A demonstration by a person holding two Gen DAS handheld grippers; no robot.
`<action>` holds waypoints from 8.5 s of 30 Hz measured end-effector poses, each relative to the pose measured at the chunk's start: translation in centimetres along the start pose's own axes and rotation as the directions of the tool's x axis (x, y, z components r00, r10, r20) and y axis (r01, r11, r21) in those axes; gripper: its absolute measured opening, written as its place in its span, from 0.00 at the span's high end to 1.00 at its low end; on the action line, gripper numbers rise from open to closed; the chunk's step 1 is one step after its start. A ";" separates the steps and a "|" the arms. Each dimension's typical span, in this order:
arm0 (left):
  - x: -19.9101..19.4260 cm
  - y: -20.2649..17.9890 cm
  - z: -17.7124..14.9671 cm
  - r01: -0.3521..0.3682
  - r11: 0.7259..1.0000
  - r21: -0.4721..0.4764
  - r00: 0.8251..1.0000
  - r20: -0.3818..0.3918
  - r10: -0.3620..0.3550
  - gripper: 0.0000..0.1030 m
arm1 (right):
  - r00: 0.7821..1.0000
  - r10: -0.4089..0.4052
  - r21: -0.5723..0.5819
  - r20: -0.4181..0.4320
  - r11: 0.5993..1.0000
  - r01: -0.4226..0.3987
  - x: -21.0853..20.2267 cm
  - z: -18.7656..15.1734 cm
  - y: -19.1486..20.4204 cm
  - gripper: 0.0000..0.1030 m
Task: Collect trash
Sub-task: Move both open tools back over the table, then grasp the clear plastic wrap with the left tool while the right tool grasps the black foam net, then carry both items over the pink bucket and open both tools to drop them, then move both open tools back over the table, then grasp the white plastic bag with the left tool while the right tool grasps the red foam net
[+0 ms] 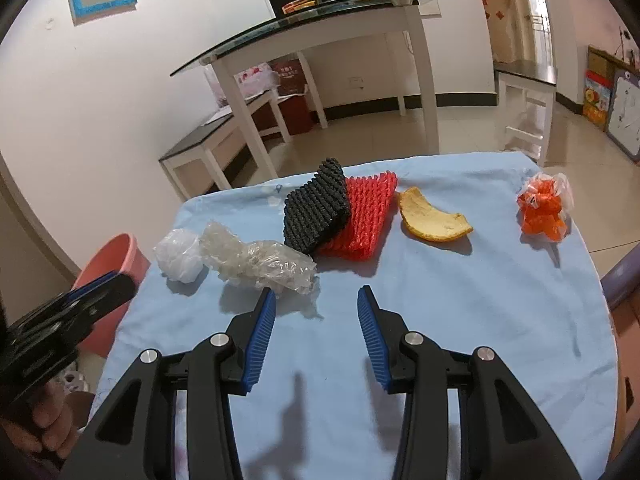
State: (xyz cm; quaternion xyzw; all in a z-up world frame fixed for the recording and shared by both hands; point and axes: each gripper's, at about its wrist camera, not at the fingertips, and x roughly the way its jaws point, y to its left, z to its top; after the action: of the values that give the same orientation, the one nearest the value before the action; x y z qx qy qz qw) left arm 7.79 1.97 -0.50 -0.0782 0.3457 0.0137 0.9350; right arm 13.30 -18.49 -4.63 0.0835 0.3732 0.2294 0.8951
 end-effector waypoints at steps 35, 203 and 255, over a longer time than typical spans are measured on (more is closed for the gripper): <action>3.9 0.0 0.5 0.017 0.996 -0.091 1.000 -0.021 -0.019 0.84 | 0.998 0.060 0.061 0.003 0.996 -0.060 0.6 -0.1 -1.7 0.59; -10.9 12.3 -3.8 -0.325 0.887 -0.329 0.921 0.103 0.376 0.65 | 0.997 0.073 -0.221 -0.006 0.973 -0.072 0.8 -1.5 16.6 0.67; 8.1 4.6 1.2 -0.230 0.972 -0.048 0.973 -0.047 0.227 0.84 | 0.985 -0.161 0.108 -0.069 0.980 0.167 9.2 3.5 -1.5 0.82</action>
State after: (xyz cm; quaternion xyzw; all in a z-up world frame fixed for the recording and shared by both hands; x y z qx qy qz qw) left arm 14.35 6.51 -5.43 -0.0629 0.3710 0.1287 0.9175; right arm 21.97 -15.43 -8.43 0.0964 0.4177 0.1356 0.8932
